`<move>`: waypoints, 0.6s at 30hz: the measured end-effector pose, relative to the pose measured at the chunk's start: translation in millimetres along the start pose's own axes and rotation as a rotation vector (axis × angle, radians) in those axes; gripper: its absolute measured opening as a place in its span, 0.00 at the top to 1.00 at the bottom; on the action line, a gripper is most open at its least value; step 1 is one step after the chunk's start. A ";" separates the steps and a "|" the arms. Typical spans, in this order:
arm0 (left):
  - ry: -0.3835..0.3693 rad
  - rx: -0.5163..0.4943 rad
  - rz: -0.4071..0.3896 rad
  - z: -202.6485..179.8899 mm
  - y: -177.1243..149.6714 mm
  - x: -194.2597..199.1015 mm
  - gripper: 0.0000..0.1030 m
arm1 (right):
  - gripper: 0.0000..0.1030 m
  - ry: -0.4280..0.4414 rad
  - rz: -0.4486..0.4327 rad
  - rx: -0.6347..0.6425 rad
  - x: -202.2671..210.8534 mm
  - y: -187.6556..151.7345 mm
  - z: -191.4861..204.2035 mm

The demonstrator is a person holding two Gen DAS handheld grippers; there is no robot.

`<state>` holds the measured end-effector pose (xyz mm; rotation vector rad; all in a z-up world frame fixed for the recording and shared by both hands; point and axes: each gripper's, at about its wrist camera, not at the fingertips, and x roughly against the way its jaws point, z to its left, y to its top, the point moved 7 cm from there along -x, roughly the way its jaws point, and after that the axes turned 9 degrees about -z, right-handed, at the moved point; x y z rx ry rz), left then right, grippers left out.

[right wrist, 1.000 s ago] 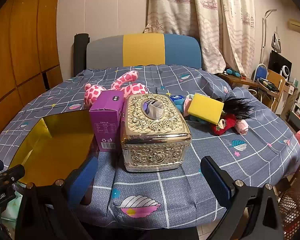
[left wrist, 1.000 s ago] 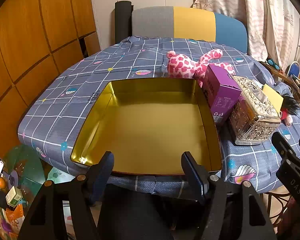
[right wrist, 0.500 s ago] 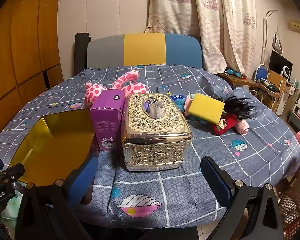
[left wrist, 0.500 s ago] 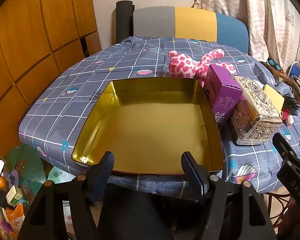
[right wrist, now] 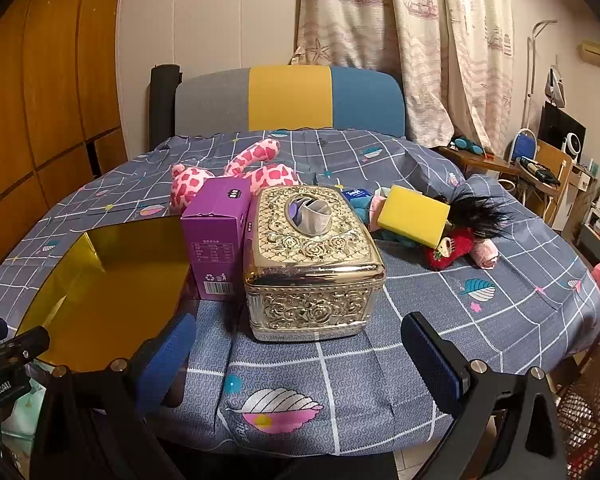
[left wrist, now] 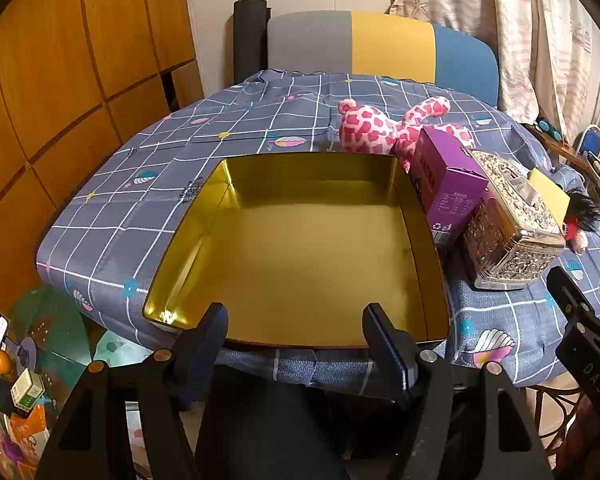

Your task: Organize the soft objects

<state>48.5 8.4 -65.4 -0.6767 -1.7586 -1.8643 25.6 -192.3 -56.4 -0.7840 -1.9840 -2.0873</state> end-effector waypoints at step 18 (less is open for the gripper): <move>0.004 0.006 0.012 2.1 -2.0 -3.0 0.31 | 0.00 0.006 0.014 0.004 -1.5 -2.8 0.4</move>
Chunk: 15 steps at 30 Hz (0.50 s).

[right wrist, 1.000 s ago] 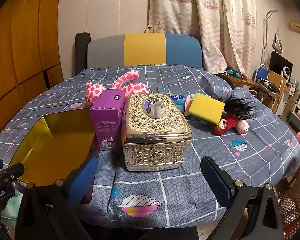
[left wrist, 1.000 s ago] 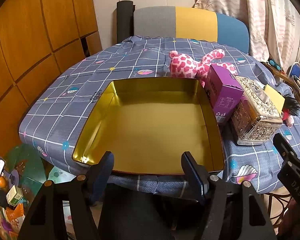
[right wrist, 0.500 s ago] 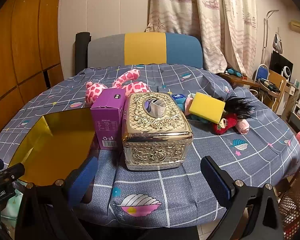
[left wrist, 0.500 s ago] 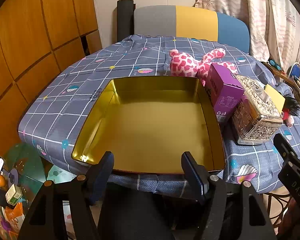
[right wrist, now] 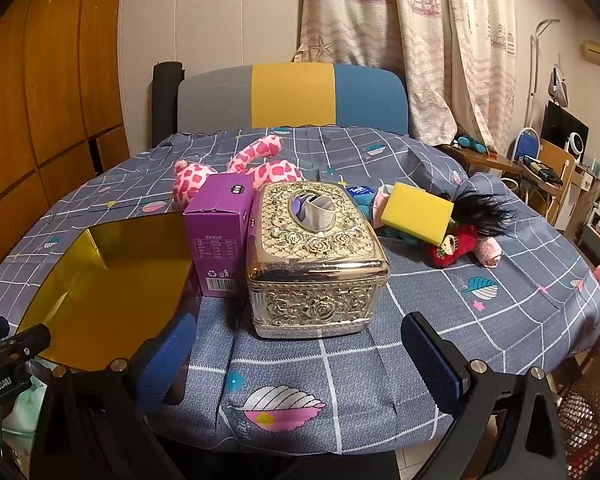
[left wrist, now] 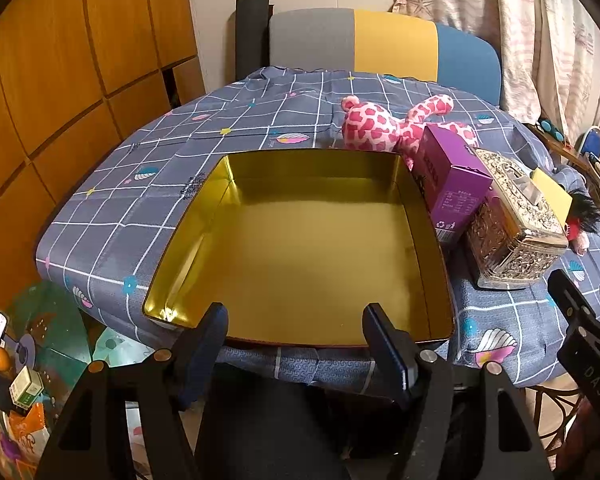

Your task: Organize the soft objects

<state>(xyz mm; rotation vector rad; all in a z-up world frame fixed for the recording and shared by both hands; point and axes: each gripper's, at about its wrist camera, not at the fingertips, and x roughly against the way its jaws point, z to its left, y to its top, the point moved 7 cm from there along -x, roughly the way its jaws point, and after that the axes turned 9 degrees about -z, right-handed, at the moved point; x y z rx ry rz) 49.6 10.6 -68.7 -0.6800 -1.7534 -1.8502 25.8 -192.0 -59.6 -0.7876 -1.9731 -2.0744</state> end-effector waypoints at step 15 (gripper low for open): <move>0.004 -0.019 0.012 -2.1 -3.5 -6.9 0.31 | 0.00 -0.005 0.011 -0.017 -3.9 -0.3 -5.1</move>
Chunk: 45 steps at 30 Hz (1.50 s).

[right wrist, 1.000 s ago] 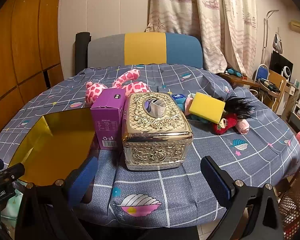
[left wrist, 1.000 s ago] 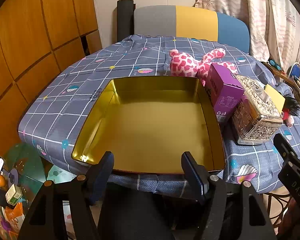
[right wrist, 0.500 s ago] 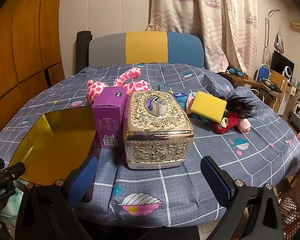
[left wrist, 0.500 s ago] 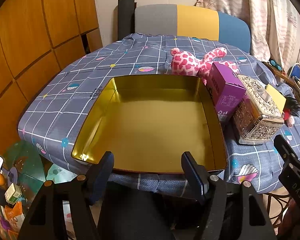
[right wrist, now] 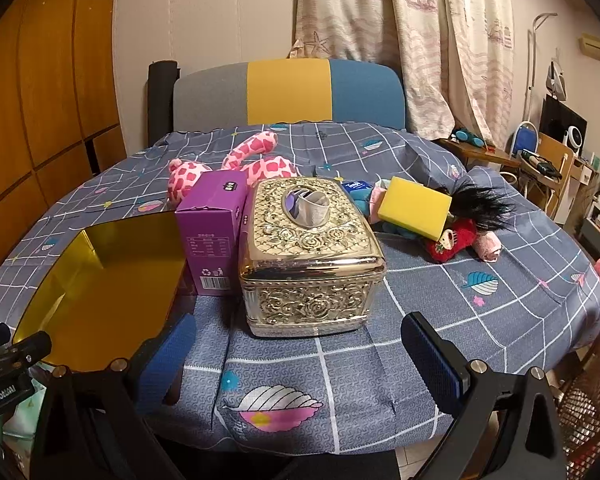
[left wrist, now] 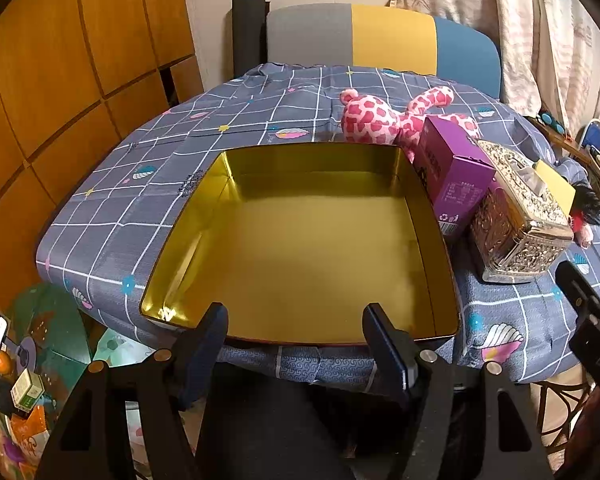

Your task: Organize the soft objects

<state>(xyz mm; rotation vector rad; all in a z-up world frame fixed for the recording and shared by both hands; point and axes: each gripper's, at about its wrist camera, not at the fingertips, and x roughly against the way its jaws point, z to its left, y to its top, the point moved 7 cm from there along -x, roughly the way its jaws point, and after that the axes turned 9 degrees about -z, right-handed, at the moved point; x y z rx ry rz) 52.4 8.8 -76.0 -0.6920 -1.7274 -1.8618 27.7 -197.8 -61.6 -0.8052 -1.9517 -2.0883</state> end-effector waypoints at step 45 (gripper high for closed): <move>-0.596 -0.169 0.037 -253.5 72.8 8.9 0.31 | 0.37 -0.079 0.155 -0.513 -207.4 4.2 -280.0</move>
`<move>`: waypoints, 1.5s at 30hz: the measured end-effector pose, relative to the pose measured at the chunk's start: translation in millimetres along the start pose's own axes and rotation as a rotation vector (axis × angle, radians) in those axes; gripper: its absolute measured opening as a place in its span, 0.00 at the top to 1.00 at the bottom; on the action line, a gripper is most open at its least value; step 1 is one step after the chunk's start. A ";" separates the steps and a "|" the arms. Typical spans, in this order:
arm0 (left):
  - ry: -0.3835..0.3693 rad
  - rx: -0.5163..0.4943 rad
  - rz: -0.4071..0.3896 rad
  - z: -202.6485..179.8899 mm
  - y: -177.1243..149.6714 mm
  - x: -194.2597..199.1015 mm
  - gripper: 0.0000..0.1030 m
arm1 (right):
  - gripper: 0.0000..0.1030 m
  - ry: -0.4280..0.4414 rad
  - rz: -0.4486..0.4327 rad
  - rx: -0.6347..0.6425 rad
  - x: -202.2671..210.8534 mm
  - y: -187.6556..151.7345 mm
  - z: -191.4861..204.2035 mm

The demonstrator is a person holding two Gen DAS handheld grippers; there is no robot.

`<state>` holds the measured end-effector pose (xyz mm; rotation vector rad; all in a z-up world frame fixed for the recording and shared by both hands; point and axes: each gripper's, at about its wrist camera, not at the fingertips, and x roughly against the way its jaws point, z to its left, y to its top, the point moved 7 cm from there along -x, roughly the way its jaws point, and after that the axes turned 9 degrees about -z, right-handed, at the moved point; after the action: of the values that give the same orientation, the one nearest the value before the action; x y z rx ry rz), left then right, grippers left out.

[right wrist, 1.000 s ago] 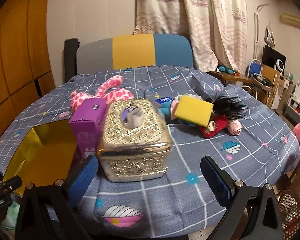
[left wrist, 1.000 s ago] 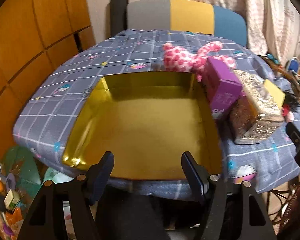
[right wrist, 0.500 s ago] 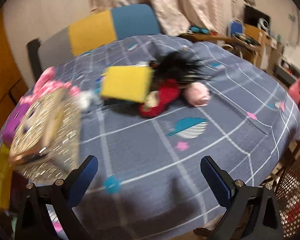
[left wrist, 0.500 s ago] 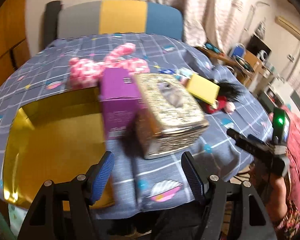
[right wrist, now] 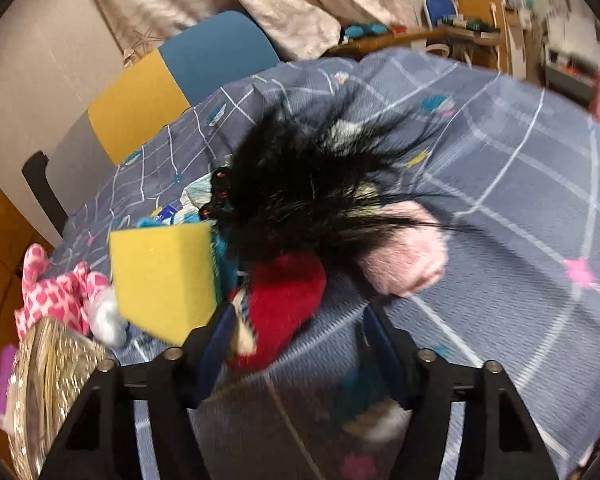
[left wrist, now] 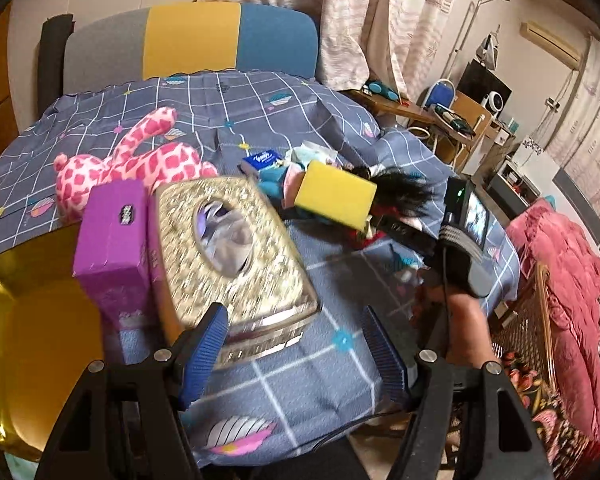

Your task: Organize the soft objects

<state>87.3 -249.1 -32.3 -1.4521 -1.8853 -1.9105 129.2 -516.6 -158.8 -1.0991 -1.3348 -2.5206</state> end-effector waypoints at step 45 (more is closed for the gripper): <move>0.104 0.408 0.114 -36.2 54.7 -244.0 0.27 | 0.78 0.064 -0.181 -0.003 20.9 -25.8 -44.3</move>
<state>235.6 -420.8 -143.4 -1.2743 -1.9489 -1.4139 79.2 -528.8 -179.5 -0.9273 -1.4765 -2.6583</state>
